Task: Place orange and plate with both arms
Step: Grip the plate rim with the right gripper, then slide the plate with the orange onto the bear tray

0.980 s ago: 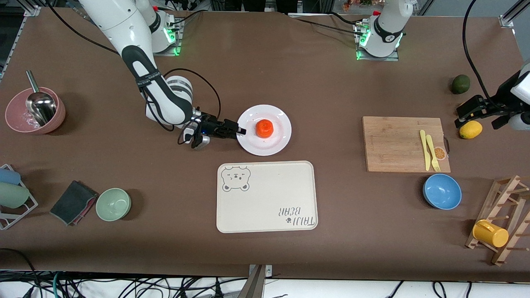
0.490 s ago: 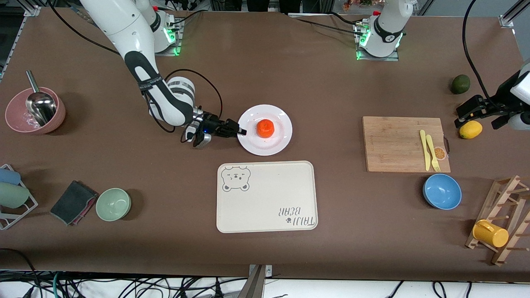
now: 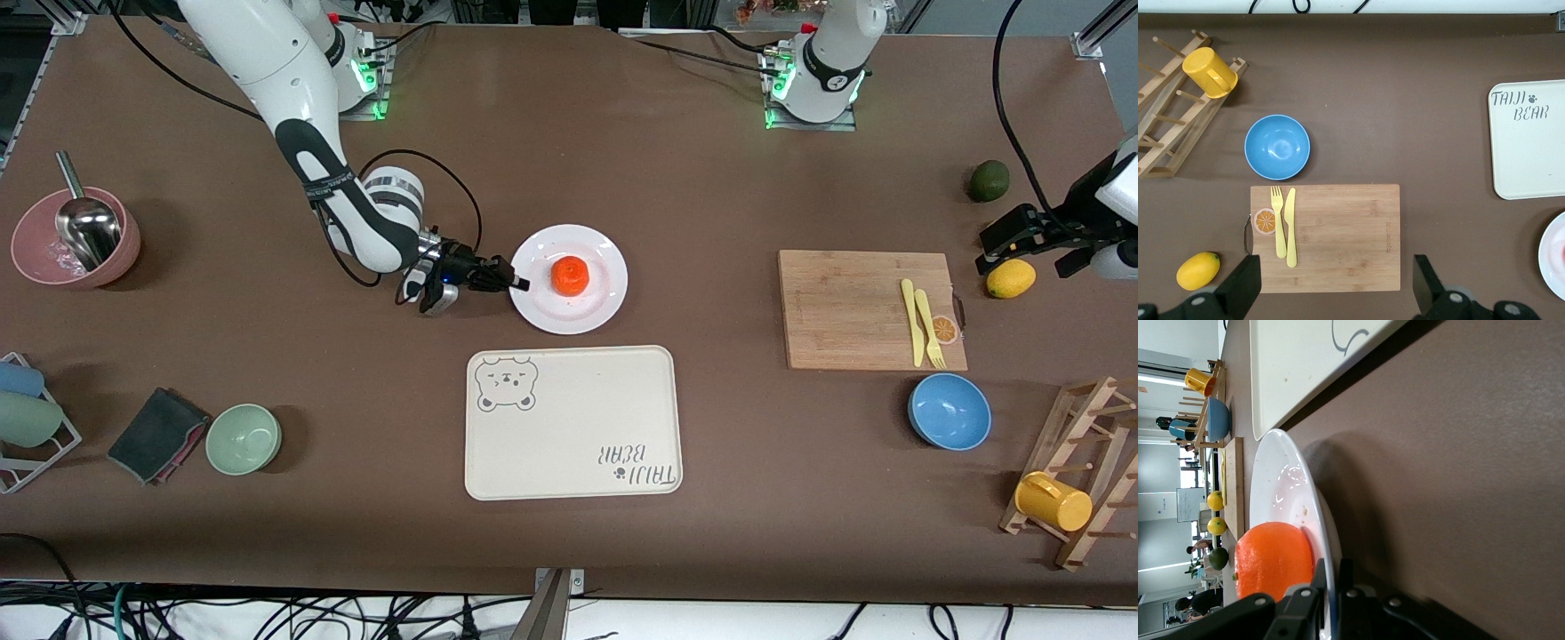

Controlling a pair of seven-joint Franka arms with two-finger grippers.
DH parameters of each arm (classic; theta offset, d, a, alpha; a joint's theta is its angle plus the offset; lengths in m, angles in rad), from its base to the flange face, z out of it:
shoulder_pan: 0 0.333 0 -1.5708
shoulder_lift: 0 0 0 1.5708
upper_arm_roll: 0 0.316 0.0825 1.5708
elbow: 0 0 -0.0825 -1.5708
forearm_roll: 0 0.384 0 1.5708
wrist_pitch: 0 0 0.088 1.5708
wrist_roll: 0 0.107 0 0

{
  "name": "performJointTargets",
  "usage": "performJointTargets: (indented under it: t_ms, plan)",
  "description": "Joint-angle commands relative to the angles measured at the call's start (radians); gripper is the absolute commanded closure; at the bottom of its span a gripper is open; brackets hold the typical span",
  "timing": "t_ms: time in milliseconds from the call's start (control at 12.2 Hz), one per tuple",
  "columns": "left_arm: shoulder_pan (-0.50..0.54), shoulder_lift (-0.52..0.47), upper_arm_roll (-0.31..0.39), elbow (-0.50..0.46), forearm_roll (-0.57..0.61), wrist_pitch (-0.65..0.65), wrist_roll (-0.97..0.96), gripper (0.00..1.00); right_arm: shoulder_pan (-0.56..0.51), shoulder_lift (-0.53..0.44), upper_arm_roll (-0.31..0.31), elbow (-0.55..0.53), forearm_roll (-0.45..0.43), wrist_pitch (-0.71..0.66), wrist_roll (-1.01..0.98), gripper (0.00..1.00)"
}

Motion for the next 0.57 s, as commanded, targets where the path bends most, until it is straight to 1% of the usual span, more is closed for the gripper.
performJointTargets:
  t_ms: [0,163,245,490]
  plan:
    - [-0.002,0.004,0.002,0.013,-0.014,-0.008,0.017,0.0,-0.007,-0.004,0.003,0.009,0.026,0.012,-0.017,1.0]
    - [-0.002,0.004,0.002,0.013,-0.014,-0.008,0.017,0.0,-0.014,-0.013,0.0,0.029,0.026,0.009,0.018,1.0]
    - [-0.002,0.004,0.002,0.013,-0.014,-0.008,0.017,0.0,-0.017,-0.014,-0.003,0.06,0.024,0.009,0.057,1.0]
    - [-0.002,0.004,0.002,0.013,-0.014,-0.008,0.017,0.0,-0.031,-0.004,-0.009,0.198,-0.006,0.01,0.162,1.0]
